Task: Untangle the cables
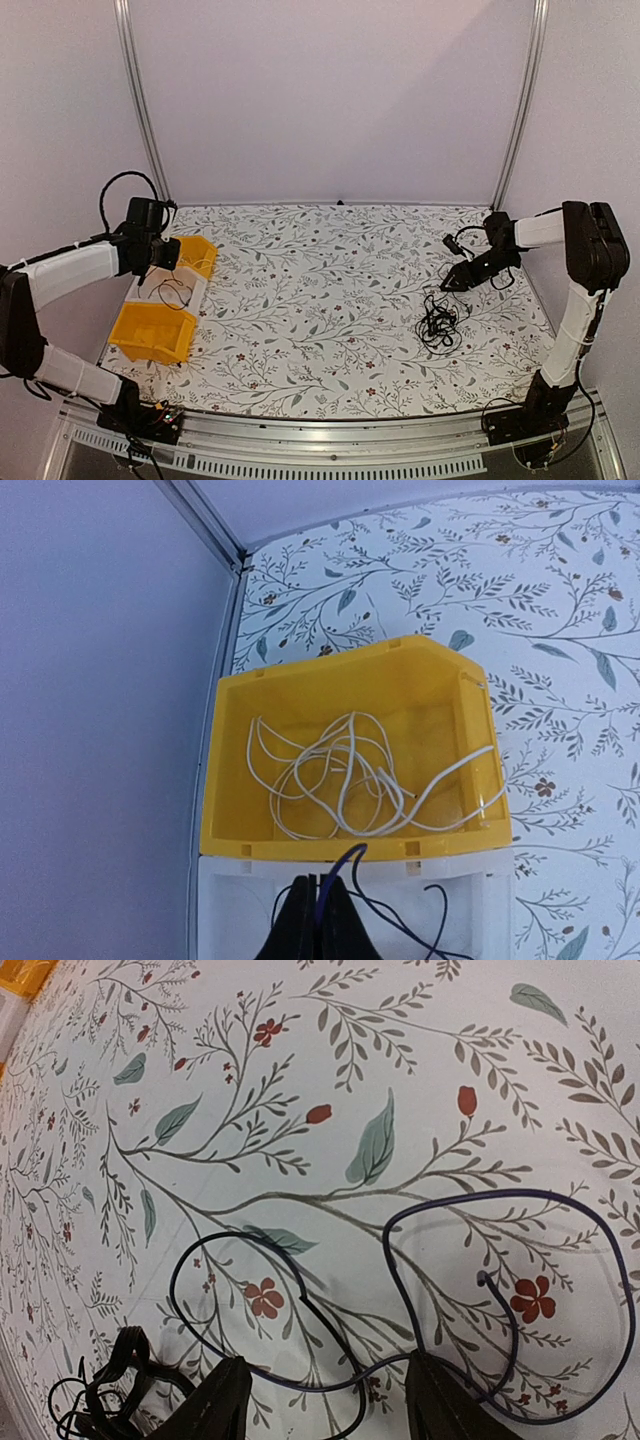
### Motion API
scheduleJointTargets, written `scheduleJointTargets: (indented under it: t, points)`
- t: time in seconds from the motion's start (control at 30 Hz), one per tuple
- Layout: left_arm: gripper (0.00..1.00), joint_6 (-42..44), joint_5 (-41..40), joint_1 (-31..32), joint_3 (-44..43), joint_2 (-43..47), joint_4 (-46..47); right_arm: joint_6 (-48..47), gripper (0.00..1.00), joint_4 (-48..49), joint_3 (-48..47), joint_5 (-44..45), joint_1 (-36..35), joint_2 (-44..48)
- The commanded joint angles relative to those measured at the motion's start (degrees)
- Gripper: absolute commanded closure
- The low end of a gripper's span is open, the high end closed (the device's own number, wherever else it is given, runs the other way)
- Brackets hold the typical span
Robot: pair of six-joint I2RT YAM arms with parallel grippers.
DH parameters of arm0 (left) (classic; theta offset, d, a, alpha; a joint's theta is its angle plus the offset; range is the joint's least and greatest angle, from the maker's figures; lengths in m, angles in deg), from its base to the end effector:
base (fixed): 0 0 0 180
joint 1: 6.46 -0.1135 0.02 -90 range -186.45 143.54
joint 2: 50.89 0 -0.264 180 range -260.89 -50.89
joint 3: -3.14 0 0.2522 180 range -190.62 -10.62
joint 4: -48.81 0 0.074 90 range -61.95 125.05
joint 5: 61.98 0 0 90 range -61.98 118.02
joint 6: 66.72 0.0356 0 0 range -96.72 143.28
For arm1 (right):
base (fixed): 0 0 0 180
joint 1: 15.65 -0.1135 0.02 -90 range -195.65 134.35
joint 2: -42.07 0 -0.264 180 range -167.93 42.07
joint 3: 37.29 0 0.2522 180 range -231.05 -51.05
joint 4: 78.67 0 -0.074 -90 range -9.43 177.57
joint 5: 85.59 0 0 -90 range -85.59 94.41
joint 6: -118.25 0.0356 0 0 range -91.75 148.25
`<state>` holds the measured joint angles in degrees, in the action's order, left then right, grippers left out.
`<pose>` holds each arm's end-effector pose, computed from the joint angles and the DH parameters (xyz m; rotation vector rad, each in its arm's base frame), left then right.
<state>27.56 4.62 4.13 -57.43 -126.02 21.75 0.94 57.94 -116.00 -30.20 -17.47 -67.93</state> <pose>0.2740 -0.0368 0.2344 0.0835 2.2565 0.4093 0.3523 0.0314 0.1310 -0.7770 2.5470 0.7295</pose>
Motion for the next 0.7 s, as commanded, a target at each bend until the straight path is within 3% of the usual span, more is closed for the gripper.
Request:
scheduleJointTargets:
  t: [0.0,0.3,0.57,0.67]
  points:
    - [1.0,-3.4,0.4,-0.5,0.9,0.6,-3.6,-0.8,0.43,-1.5,-0.4,0.2,0.1,-1.4]
    - [1.0,-7.6,-6.3,-1.5,0.4,-4.6,-10.3,-1.2,0.43,-2.4,-1.0,-0.6,0.1,-2.4]
    - [1.0,-11.1,0.8,-5.7,-6.0,-15.6,-17.2,-1.4,0.42,-2.8,-1.0,-0.7,0.1,-2.2]
    - [1.0,-12.5,2.4,-5.8,-8.2,-15.1,-19.7,-1.4,0.42,-2.8,-1.0,-0.8,0.0,-2.4]
